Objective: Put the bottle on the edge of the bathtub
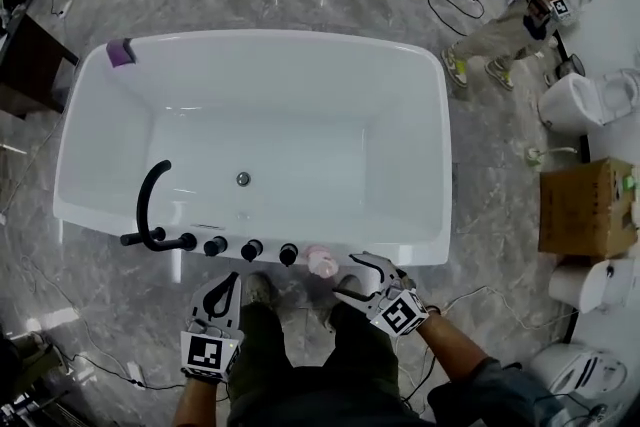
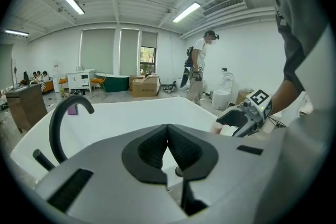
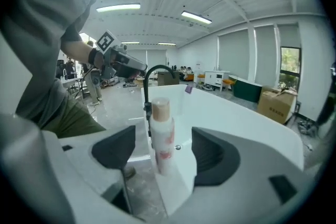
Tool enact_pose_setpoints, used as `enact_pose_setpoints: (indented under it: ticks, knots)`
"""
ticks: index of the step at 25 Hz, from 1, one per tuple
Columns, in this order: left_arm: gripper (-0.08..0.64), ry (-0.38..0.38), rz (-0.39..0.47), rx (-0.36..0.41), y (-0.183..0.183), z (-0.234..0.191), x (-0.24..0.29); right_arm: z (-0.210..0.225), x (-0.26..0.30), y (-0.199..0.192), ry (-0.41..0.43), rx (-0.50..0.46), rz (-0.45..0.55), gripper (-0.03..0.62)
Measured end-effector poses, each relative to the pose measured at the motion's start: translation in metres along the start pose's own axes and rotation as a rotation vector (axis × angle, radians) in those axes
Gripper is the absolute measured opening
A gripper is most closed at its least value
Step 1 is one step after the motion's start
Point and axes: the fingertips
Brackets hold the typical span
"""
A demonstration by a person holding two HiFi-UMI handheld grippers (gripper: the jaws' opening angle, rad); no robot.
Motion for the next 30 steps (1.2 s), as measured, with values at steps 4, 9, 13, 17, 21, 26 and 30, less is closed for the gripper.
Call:
enact_pose_setpoints:
  ticks: [4,9,13,17,21,26,30]
  knots:
    - [0.0,-0.036,0.025,0.026,0.053,0.008,-0.017,0.008,-0.05,0.047,-0.105,0.089,0.041,0.334]
    - [0.001,-0.07,0.063,0.062,0.121,0.024,-0.044,0.019,-0.122,0.115,-0.25,0.157,0.091,0.333]
    - [0.0,-0.078,0.088,0.079,0.159,0.037,-0.071,0.015,-0.173,0.158,-0.348,0.204,0.143,0.33]
    - [0.0,-0.094,0.107,0.101,0.183,0.045,-0.088,0.014,-0.21,0.19,-0.449,0.221,0.174,0.307]
    - [0.0,-0.111,0.132,0.119,0.193,0.053,-0.104,0.007,-0.231,0.206,-0.508,0.241,0.209,0.296]
    - [0.001,-0.121,0.129,0.129,0.187,0.064,-0.12,-0.001,-0.248,0.214,-0.572,0.258,0.233,0.258]
    - [0.0,-0.131,0.143,0.127,0.191,0.074,-0.131,-0.003,-0.258,0.218,-0.598,0.284,0.257,0.237]
Point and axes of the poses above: the fingertips, and each gripper's own axes: x forward along the fingers, z to its right, y out of its top, and after that the axes turned 6 degrees about -z, right-handed
